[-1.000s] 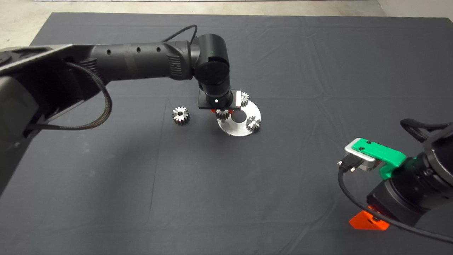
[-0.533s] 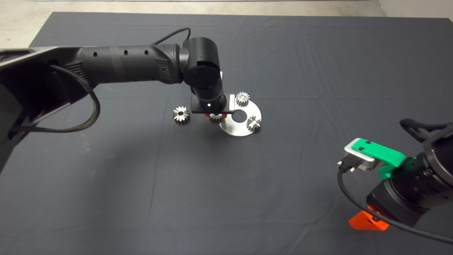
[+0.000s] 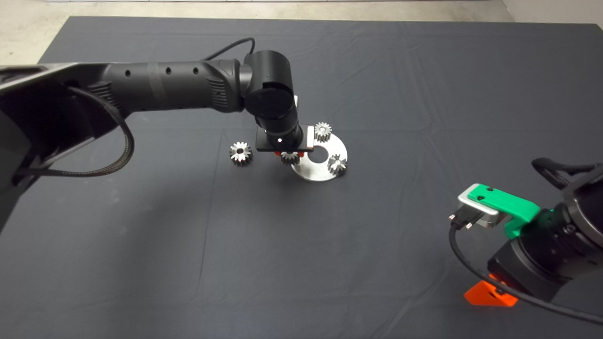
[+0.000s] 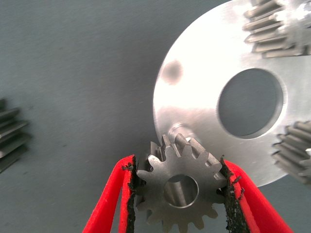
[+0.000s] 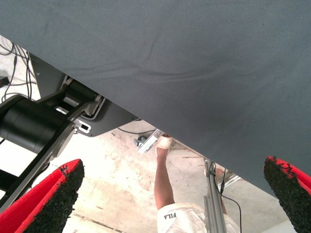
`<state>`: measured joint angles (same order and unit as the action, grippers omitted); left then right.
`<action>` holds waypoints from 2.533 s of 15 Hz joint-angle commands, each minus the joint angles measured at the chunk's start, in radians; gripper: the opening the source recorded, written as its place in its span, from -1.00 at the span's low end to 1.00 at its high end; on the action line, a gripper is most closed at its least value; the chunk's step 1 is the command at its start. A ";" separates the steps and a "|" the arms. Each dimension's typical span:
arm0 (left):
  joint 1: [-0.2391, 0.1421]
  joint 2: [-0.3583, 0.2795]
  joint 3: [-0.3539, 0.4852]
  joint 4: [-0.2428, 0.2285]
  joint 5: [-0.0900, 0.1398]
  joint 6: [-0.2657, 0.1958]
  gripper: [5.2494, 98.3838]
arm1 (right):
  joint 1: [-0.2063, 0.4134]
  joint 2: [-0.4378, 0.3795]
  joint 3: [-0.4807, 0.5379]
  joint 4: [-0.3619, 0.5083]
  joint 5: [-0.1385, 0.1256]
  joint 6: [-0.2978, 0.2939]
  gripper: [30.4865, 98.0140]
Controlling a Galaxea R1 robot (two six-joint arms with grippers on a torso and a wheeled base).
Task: Remove an incorrectly installed larger gear and replace it with the correct smaller gear
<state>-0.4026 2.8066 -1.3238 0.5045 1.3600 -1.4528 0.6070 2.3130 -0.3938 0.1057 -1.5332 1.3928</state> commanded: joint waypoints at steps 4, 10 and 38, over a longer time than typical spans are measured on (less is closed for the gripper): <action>-0.019 0.011 0.008 0.052 -0.006 0.000 -0.36 | 0.016 0.003 0.004 0.040 -0.117 0.000 0.99; -0.013 0.023 0.003 0.072 -0.007 0.002 -0.36 | 0.016 0.006 0.003 0.040 -0.117 0.000 0.99; 0.004 0.023 0.045 0.141 0.044 0.002 -0.36 | 0.014 -0.002 0.003 0.042 -0.119 0.000 0.99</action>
<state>-0.3853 2.8260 -1.2911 0.6204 1.3966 -1.4500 0.6070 2.3160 -0.3938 0.1062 -1.5328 1.3928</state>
